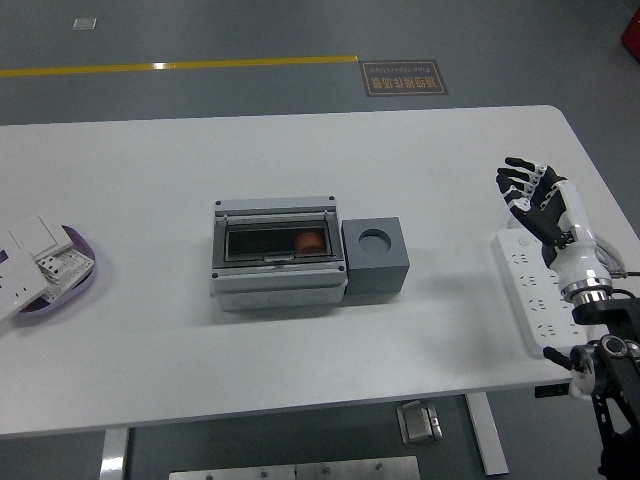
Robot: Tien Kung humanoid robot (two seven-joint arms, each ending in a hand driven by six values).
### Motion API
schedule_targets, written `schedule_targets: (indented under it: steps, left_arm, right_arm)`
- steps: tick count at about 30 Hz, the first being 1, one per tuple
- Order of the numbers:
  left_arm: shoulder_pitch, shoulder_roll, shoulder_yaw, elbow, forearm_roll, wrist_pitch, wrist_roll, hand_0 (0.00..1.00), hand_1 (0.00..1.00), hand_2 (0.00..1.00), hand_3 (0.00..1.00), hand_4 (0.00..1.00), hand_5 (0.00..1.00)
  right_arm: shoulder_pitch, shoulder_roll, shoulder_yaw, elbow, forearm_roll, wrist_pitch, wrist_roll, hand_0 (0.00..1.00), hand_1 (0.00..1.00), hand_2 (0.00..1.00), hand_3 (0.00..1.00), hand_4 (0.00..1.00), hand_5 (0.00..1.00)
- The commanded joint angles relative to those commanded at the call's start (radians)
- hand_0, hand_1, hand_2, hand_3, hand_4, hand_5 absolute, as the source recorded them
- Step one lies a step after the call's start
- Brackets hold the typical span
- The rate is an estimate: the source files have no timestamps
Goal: Pick up the cylinder from the cube,place it in the box,flap close box
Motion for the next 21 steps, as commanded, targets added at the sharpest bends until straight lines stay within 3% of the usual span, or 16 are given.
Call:
schedule_targets:
  steps: [21]
  left_arm:
    - [-0.014,-0.015,-0.028,0.000,0.014,0.002,-0.007,0.634,0.633,0.607,0.651,0.724,0.248]
  right_arm:
    - [0.001,-0.013,0.018,0.045,0.023,-0.001,0.007,0.757,0.701,0.699,0.682,0.770,0.316]
